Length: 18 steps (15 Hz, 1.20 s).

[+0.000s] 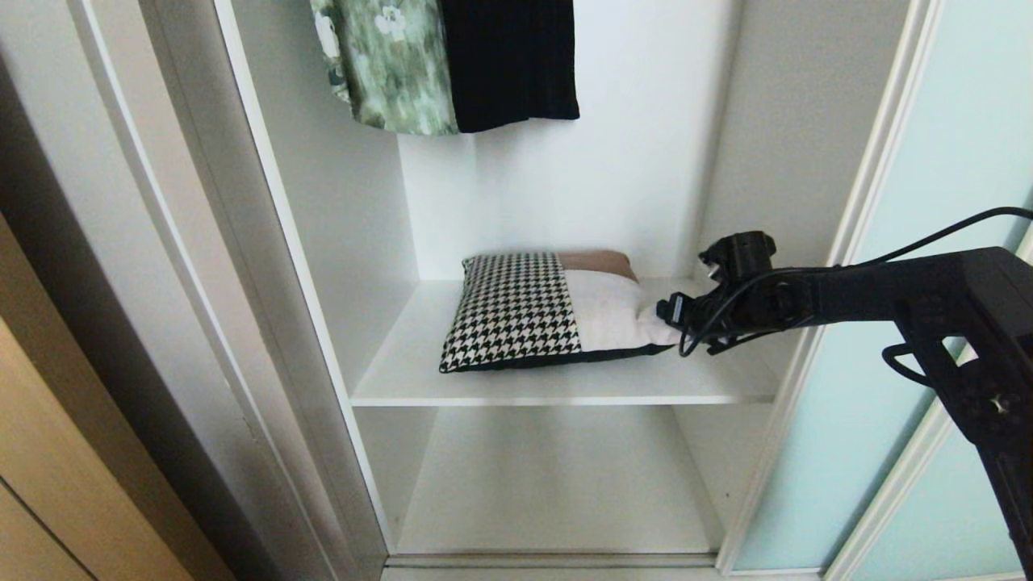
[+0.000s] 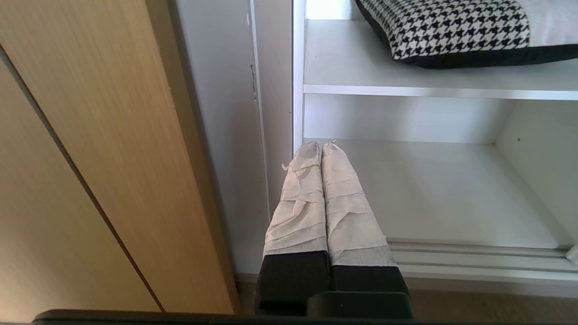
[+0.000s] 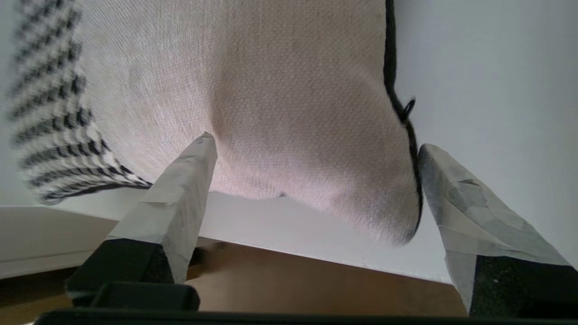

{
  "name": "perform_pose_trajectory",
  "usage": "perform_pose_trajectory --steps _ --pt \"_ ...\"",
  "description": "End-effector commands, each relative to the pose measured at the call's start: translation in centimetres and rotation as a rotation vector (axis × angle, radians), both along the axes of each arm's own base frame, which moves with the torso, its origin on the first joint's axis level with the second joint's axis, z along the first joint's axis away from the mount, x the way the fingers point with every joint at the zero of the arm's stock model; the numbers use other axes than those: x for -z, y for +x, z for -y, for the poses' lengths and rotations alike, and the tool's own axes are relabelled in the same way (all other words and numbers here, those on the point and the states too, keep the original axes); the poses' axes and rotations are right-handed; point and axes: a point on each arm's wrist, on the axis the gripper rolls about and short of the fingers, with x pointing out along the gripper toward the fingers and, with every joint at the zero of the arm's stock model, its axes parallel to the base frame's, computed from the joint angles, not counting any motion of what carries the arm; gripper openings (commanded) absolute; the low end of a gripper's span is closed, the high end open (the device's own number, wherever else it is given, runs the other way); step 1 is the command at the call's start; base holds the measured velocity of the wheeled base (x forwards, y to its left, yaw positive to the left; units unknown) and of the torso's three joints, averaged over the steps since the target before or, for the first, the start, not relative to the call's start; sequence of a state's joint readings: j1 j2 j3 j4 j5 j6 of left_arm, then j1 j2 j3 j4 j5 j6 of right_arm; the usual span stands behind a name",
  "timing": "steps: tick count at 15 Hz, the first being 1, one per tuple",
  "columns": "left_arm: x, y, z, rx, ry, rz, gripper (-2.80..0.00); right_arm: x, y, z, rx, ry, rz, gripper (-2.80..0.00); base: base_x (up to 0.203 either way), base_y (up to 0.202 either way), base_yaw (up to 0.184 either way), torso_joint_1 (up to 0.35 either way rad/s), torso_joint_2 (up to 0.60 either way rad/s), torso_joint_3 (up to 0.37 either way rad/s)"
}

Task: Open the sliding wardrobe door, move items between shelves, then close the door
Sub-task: Place the pillow on the lower shelf

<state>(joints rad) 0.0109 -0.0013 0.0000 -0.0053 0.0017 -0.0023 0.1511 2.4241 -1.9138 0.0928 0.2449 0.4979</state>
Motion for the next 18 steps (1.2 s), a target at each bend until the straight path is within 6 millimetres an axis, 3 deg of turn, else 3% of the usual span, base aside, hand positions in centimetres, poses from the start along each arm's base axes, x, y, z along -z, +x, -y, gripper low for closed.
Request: perform_pose_trajectory --steps 1,8,9,10,18 --pt "0.0 0.0 0.0 -0.001 -0.001 -0.001 -2.8 0.9 0.5 0.3 -0.05 0.064 -0.02 0.0 0.0 0.0 0.0 0.0 0.0 0.0" --pt "0.0 0.0 0.0 -0.001 -0.001 -0.001 -2.8 2.3 1.3 0.2 -0.056 0.11 -0.02 0.0 0.0 0.0 0.0 0.0 0.0 0.0" --pt "0.0 0.0 0.0 0.0 -0.001 0.0 -2.8 2.5 1.5 0.2 -0.055 0.113 -0.006 -1.07 0.0 0.0 0.0 0.0 0.0 0.0" --pt "0.0 0.0 0.0 0.0 -0.001 -0.001 -2.8 2.9 1.8 0.2 -0.053 0.115 0.013 -2.8 0.0 0.0 0.0 0.0 0.0 0.0" --pt "0.0 0.0 0.0 0.0 -0.001 -0.001 -2.8 4.2 2.8 0.1 -0.053 0.119 0.095 -2.8 0.0 0.0 0.0 0.0 0.0 0.0"
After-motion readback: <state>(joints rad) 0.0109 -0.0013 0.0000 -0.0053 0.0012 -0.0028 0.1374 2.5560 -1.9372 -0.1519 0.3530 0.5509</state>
